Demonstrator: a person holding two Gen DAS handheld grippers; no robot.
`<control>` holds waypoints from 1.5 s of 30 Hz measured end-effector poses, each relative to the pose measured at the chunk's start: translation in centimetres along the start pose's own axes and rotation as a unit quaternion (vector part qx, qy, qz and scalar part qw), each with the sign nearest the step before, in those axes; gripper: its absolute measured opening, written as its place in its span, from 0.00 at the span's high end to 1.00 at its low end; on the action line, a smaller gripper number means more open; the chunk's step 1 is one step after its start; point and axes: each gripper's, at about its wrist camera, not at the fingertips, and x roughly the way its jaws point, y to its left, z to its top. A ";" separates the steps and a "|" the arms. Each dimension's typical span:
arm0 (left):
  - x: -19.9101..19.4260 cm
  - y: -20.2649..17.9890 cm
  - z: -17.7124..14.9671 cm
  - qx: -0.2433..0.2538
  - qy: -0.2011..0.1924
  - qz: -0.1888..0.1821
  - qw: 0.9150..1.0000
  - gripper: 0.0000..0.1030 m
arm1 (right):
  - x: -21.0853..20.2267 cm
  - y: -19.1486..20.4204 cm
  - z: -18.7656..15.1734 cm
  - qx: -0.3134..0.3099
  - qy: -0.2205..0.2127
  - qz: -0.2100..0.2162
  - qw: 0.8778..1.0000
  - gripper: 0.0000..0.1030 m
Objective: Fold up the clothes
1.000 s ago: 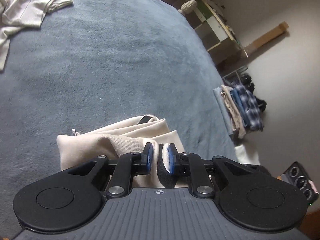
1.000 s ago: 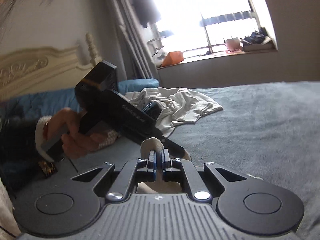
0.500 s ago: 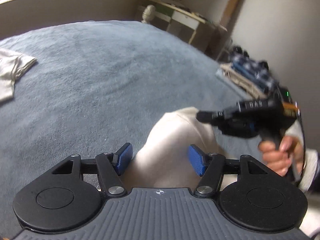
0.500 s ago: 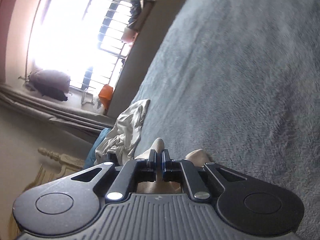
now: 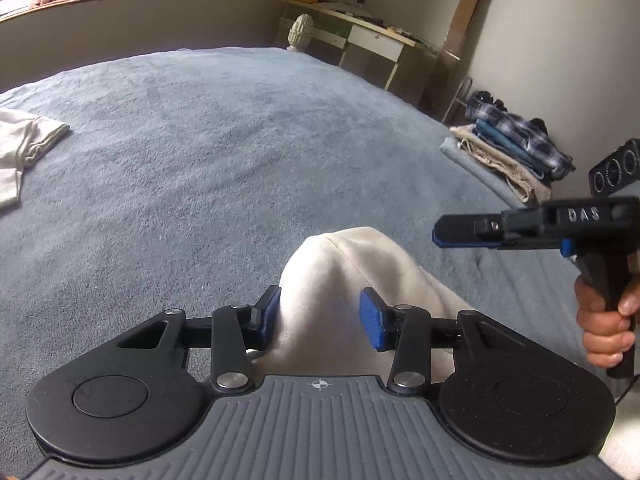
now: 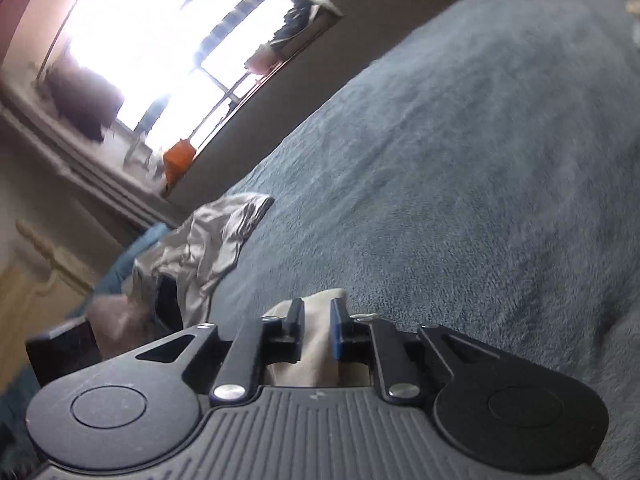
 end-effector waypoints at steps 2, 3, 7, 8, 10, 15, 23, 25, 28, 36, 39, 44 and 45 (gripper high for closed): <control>-0.1 0.2 0.0 -0.010 -0.003 -0.005 1.000 0.62 | 0.0 2.7 -0.8 -0.077 -0.002 -0.008 0.997 0.50; -0.1 0.4 0.0 -0.018 -0.003 -0.010 1.000 0.64 | 0.0 4.1 -1.4 -0.123 -0.004 -0.015 0.992 0.48; -0.5 1.5 0.1 -0.060 -0.011 -0.038 0.997 0.67 | 0.9 7.3 -3.9 -0.263 0.020 -0.040 0.964 0.29; -0.6 1.7 0.2 -0.069 -0.013 -0.044 0.997 0.67 | 1.3 7.6 -4.5 -0.284 0.030 -0.050 0.957 0.28; -0.8 1.9 0.2 -0.079 -0.018 -0.054 0.995 0.67 | 1.9 7.7 -5.1 -0.301 0.045 -0.062 0.951 0.27; -1.2 1.9 0.0 -0.082 -0.025 -0.061 0.994 0.67 | 3.0 7.8 -5.2 -0.293 0.066 -0.079 0.951 0.28; -2.0 3.1 -0.1 -0.123 -0.040 -0.102 0.986 0.75 | 3.2 9.3 -6.0 -0.346 0.051 -0.102 0.931 0.27; -2.2 3.0 -0.2 -0.122 -0.040 -0.108 0.986 0.76 | 3.9 9.7 -6.1 -0.360 0.057 -0.103 0.925 0.27; -2.4 3.0 -0.3 -0.112 -0.039 -0.106 0.987 0.76 | 5.1 9.7 -5.7 -0.359 0.077 -0.104 0.924 0.27; -2.3 4.3 -0.8 -0.138 -0.044 -0.108 0.984 0.77 | 5.2 8.4 -4.2 -0.295 0.087 -0.098 0.946 0.28; -1.9 4.7 -0.7 -0.146 -0.030 -0.114 0.982 0.76 | 5.1 7.7 -3.8 -0.268 0.086 -0.096 0.955 0.24; 1.2 5.4 0.2 -0.181 0.021 -0.100 0.978 0.48 | 5.6 7.2 -3.7 -0.257 0.091 -0.092 0.958 0.15; 1.8 5.4 0.3 -0.186 0.026 -0.096 0.978 0.49 | 5.6 7.2 -3.7 -0.255 0.090 -0.092 0.958 0.15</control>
